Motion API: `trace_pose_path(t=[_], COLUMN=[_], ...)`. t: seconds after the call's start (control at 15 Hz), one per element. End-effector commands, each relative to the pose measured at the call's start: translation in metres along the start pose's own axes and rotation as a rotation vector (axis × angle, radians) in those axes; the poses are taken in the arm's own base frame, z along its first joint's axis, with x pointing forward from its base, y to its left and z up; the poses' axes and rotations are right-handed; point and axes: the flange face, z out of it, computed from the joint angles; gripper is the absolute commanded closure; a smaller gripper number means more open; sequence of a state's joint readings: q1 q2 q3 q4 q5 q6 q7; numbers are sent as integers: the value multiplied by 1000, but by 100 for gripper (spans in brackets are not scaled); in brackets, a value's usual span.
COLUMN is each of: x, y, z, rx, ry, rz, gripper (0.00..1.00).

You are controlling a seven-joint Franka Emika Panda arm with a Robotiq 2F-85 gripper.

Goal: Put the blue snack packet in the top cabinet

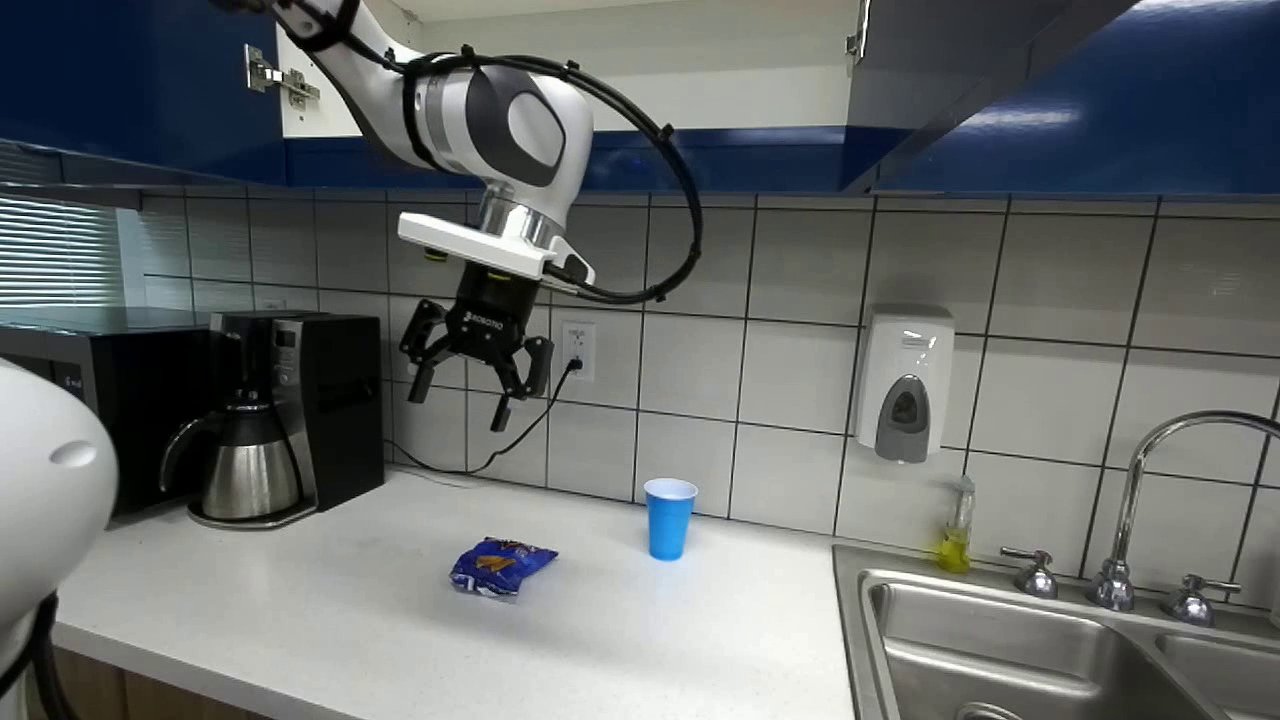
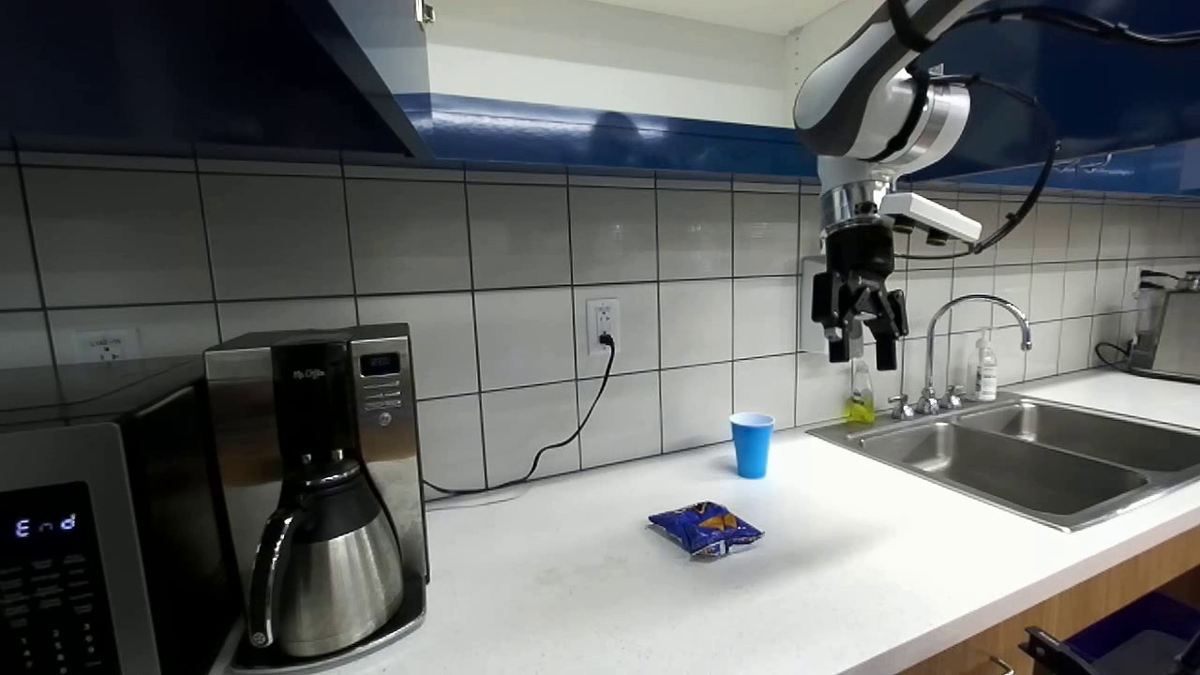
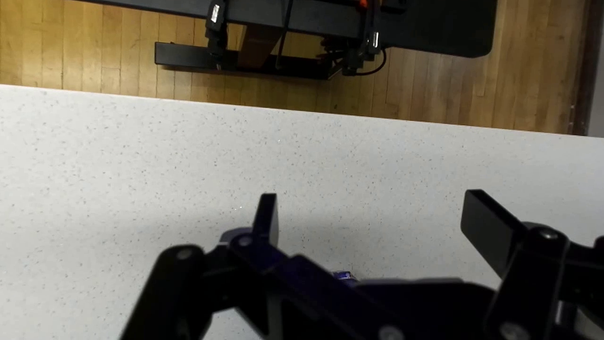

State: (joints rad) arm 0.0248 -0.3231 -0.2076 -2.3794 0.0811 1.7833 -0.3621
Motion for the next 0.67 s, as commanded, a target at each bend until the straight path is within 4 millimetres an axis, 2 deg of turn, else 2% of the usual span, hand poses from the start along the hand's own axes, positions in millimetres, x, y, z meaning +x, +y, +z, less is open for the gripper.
trace_pose_path(t=[0.0, 0.6], x=[13, 21], y=[6, 30], z=[11, 45], rx=[2, -1], ry=[28, 13], rz=[3, 31], gripper=[0, 0])
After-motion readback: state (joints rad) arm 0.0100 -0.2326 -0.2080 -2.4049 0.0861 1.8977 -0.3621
